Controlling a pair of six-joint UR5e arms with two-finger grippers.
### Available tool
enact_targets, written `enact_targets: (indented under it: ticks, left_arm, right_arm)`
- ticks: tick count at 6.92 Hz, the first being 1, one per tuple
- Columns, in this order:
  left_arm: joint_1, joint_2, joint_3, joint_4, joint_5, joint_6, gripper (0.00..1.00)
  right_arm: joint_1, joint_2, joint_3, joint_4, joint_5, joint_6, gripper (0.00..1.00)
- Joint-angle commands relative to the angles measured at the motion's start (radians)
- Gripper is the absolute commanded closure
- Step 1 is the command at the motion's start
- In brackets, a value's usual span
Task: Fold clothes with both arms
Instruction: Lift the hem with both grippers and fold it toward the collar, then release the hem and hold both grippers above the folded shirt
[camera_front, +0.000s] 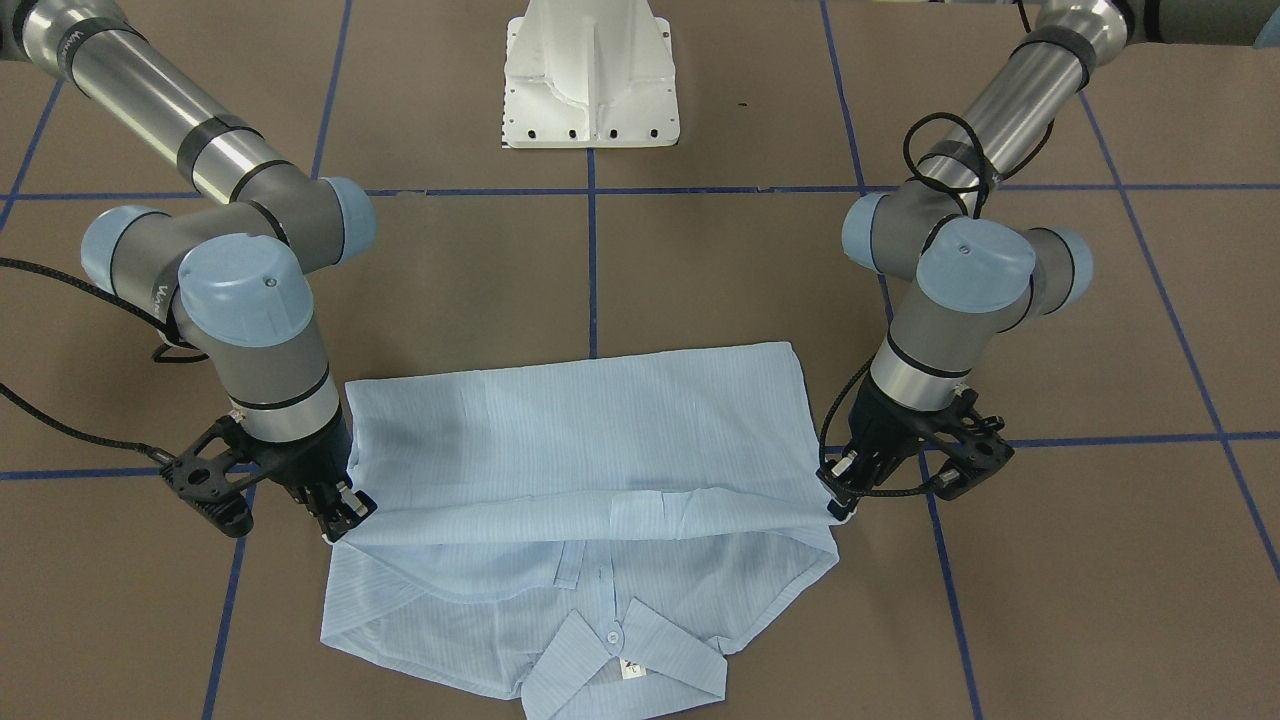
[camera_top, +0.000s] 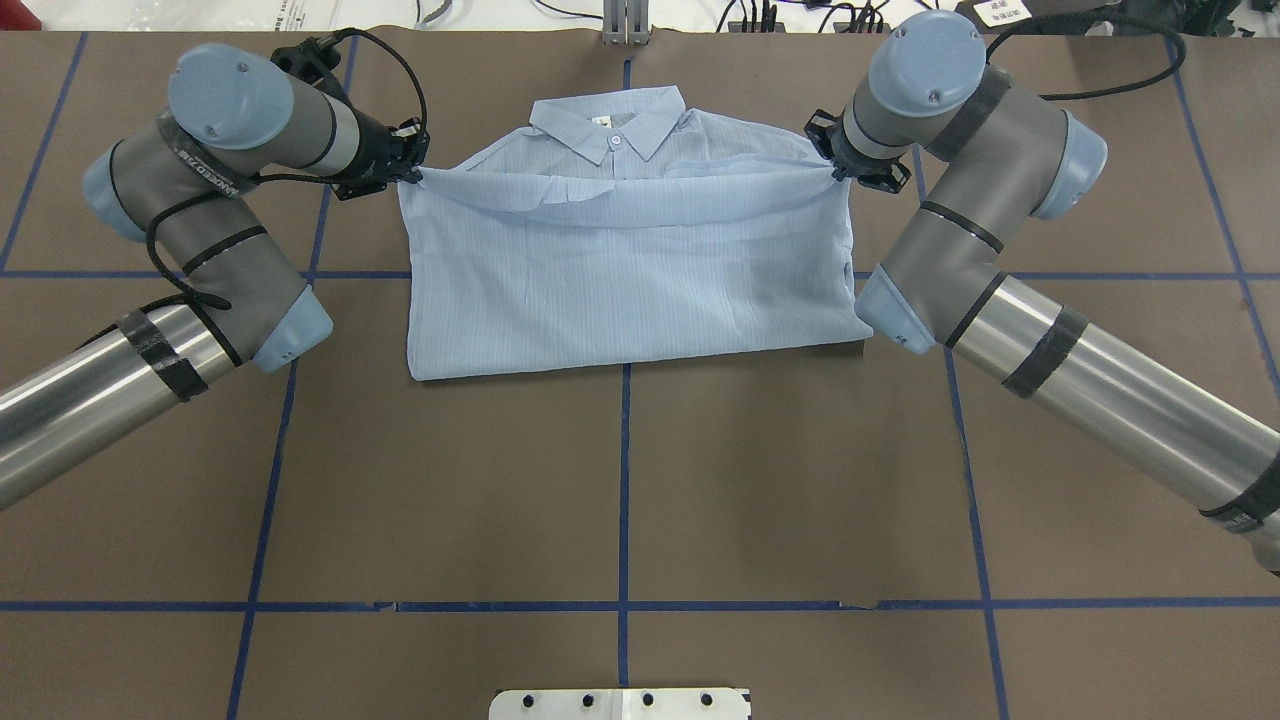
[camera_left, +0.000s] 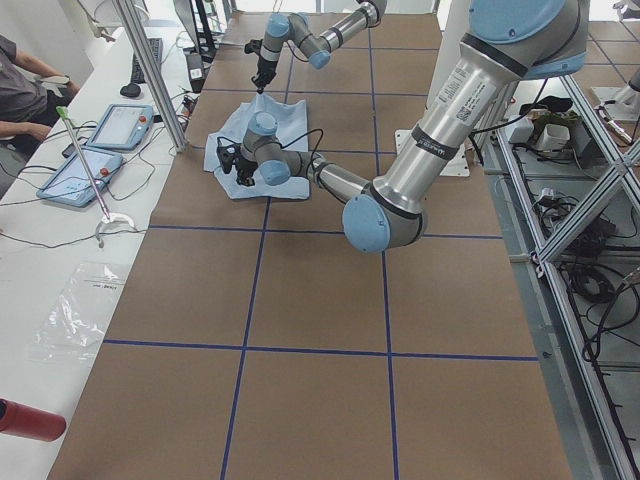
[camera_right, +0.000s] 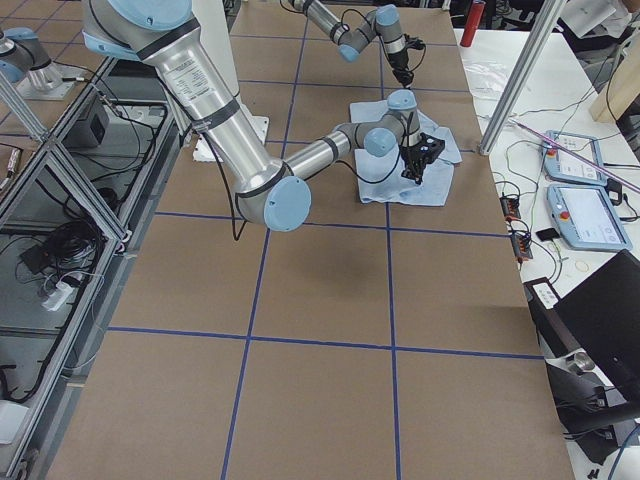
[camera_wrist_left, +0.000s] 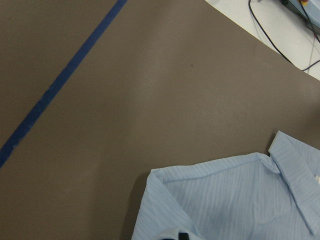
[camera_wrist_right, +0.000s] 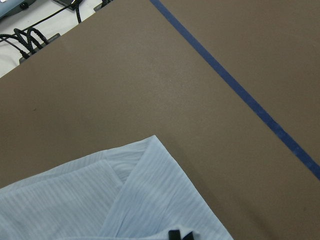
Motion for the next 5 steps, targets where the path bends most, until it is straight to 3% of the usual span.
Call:
enact_targets:
  ticks: [1,3,5]
  left_arm:
    - [-0.001,-0.011,0.034,-0.031,0.011,0.0,1.0]
    - [-0.001,-0.069,0.111,-0.036,0.022,-0.001,1.0]
    - [-0.001,-0.07,0.134,-0.059,0.023,-0.001,0.92]
  right_arm:
    - [0.001,0.012,-0.068,0.057,-0.009,-0.002,1.0]
    - [-0.001,0.026,-0.099,0.063,-0.016,-0.002,1.0]
    - [0.001,0.026,-0.111,0.063,-0.037,-0.013,1.0]
